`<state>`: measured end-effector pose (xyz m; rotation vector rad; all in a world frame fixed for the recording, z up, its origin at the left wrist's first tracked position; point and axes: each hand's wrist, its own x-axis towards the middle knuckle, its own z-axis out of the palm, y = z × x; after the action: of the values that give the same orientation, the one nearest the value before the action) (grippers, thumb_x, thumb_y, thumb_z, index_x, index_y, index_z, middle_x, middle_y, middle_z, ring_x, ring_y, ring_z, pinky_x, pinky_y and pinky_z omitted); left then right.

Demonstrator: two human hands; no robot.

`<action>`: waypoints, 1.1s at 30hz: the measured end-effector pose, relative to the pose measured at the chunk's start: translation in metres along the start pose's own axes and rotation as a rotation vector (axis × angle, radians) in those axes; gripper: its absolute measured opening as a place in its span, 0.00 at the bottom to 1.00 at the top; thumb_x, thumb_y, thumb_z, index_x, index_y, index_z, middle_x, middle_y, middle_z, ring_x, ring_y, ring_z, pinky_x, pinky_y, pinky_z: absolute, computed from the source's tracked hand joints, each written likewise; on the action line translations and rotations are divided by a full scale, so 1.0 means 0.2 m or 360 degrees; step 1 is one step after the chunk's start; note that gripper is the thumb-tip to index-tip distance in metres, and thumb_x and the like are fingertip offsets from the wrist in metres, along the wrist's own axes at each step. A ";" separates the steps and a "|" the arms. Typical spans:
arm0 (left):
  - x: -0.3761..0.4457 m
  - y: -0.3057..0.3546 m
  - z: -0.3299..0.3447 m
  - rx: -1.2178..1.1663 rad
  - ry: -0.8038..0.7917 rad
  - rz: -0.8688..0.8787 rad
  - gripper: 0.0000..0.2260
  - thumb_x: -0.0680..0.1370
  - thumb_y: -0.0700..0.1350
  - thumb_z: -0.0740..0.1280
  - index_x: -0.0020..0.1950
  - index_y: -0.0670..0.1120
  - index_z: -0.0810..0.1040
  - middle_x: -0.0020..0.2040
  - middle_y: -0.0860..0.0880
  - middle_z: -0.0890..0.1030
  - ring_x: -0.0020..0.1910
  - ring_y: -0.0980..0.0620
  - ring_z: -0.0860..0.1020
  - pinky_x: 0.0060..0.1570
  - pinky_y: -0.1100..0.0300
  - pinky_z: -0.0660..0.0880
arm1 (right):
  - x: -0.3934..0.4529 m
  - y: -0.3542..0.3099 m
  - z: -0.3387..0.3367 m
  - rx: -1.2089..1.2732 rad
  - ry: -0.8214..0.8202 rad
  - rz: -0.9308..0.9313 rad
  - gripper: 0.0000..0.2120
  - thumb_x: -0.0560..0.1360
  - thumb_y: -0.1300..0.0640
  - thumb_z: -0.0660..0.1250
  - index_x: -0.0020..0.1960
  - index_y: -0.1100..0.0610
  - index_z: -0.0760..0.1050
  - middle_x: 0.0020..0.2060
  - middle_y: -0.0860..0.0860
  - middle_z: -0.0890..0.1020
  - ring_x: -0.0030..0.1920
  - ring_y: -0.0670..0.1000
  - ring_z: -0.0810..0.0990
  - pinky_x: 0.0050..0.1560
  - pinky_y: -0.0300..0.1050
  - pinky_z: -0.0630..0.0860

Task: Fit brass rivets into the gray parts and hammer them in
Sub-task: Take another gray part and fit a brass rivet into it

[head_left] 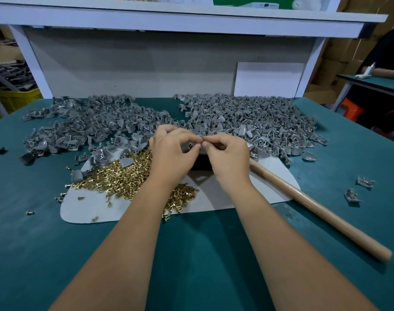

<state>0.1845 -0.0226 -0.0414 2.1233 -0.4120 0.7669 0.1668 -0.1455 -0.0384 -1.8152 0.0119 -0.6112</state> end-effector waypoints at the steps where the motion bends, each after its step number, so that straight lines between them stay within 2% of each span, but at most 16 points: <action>1: 0.00 0.00 0.00 0.0002 -0.0006 -0.0004 0.05 0.74 0.46 0.74 0.49 0.51 0.86 0.44 0.61 0.79 0.58 0.54 0.65 0.63 0.42 0.65 | 0.00 0.00 0.00 -0.0025 0.0008 -0.0002 0.07 0.72 0.62 0.71 0.42 0.50 0.83 0.35 0.40 0.82 0.38 0.35 0.78 0.36 0.25 0.70; 5: 0.00 -0.01 0.00 -0.0002 -0.0005 -0.0033 0.05 0.74 0.46 0.74 0.49 0.51 0.86 0.44 0.61 0.79 0.58 0.54 0.66 0.63 0.42 0.65 | 0.00 0.01 0.01 -0.0080 0.0029 0.0002 0.10 0.72 0.60 0.71 0.36 0.47 0.79 0.31 0.39 0.80 0.36 0.35 0.77 0.33 0.26 0.70; 7: 0.00 -0.01 -0.01 0.0029 0.0012 -0.0087 0.04 0.75 0.47 0.73 0.49 0.54 0.85 0.45 0.63 0.78 0.60 0.52 0.67 0.63 0.52 0.60 | 0.00 0.00 0.01 -0.0069 0.0020 -0.0009 0.11 0.72 0.60 0.71 0.35 0.46 0.78 0.31 0.39 0.79 0.35 0.34 0.76 0.33 0.26 0.70; 8: 0.00 -0.02 -0.01 0.0060 0.0014 -0.0158 0.05 0.76 0.47 0.72 0.49 0.56 0.85 0.45 0.65 0.77 0.62 0.52 0.67 0.58 0.58 0.55 | 0.01 0.00 0.00 -0.0056 0.0021 -0.0010 0.11 0.72 0.60 0.71 0.35 0.46 0.77 0.31 0.40 0.79 0.35 0.34 0.76 0.34 0.25 0.69; 10: 0.00 -0.03 -0.02 0.0072 -0.0041 -0.0361 0.07 0.77 0.48 0.70 0.52 0.59 0.83 0.46 0.68 0.73 0.64 0.55 0.63 0.51 0.62 0.50 | 0.02 0.00 -0.01 -0.0043 0.0027 0.0023 0.12 0.73 0.60 0.70 0.36 0.46 0.77 0.32 0.40 0.80 0.36 0.33 0.76 0.35 0.24 0.69; 13: 0.01 -0.05 -0.02 -0.0055 -0.0180 -0.0562 0.06 0.77 0.50 0.69 0.48 0.63 0.80 0.47 0.70 0.69 0.61 0.61 0.58 0.54 0.59 0.49 | 0.04 -0.01 -0.02 -0.0025 -0.0011 0.0103 0.10 0.73 0.59 0.70 0.36 0.47 0.79 0.34 0.41 0.81 0.37 0.37 0.78 0.39 0.30 0.71; 16: 0.01 -0.06 -0.03 -0.0051 -0.0267 -0.0560 0.05 0.76 0.50 0.69 0.45 0.62 0.79 0.52 0.64 0.74 0.66 0.54 0.60 0.66 0.49 0.56 | 0.05 -0.01 -0.01 -0.0080 -0.0058 0.0107 0.10 0.73 0.58 0.70 0.36 0.47 0.79 0.34 0.41 0.81 0.37 0.38 0.78 0.39 0.34 0.71; 18: 0.02 -0.06 -0.03 -0.0047 -0.0273 -0.0546 0.08 0.76 0.50 0.70 0.40 0.62 0.78 0.53 0.62 0.75 0.67 0.50 0.62 0.69 0.44 0.59 | 0.06 -0.01 0.00 -0.0184 -0.0100 0.0080 0.09 0.73 0.58 0.70 0.36 0.47 0.79 0.34 0.40 0.81 0.38 0.38 0.78 0.40 0.36 0.72; 20: 0.01 -0.05 -0.03 -0.0051 -0.0255 -0.0528 0.10 0.76 0.50 0.71 0.37 0.63 0.76 0.52 0.62 0.75 0.68 0.50 0.62 0.68 0.43 0.59 | 0.06 -0.01 0.01 -0.0294 -0.0133 0.0053 0.07 0.73 0.58 0.69 0.38 0.48 0.80 0.36 0.42 0.81 0.41 0.42 0.79 0.46 0.44 0.76; 23: 0.01 -0.05 -0.04 -0.0125 -0.0268 -0.0518 0.11 0.76 0.49 0.71 0.36 0.63 0.77 0.52 0.62 0.76 0.68 0.49 0.64 0.69 0.42 0.61 | 0.06 -0.02 0.02 -0.0465 -0.0166 -0.0007 0.07 0.73 0.58 0.68 0.39 0.48 0.80 0.36 0.42 0.81 0.42 0.47 0.79 0.51 0.52 0.77; 26: 0.01 -0.05 -0.04 -0.0102 -0.0265 -0.0516 0.11 0.75 0.49 0.71 0.36 0.63 0.77 0.50 0.64 0.75 0.67 0.50 0.63 0.69 0.41 0.61 | 0.05 -0.03 0.02 -0.0577 -0.0173 -0.0058 0.09 0.72 0.59 0.67 0.37 0.47 0.78 0.36 0.43 0.80 0.43 0.50 0.79 0.51 0.54 0.76; 30: 0.01 -0.04 -0.03 -0.0051 -0.0263 -0.0514 0.10 0.75 0.50 0.70 0.36 0.63 0.77 0.51 0.64 0.74 0.67 0.52 0.60 0.64 0.50 0.56 | 0.06 -0.05 0.03 -0.0702 -0.0193 -0.0109 0.09 0.71 0.59 0.66 0.36 0.46 0.76 0.37 0.44 0.80 0.43 0.51 0.78 0.50 0.54 0.76; 33: 0.01 -0.05 -0.03 -0.0029 -0.0276 -0.0518 0.10 0.75 0.50 0.69 0.36 0.64 0.77 0.53 0.63 0.75 0.67 0.53 0.60 0.65 0.49 0.56 | 0.06 -0.05 0.03 -0.0733 -0.0217 -0.0166 0.08 0.71 0.59 0.66 0.37 0.47 0.77 0.39 0.46 0.81 0.43 0.51 0.78 0.49 0.53 0.77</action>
<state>0.1883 -0.0126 -0.0434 2.1744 -0.1547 0.3933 0.1761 -0.1403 -0.0256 -2.3129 -0.0370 -0.5892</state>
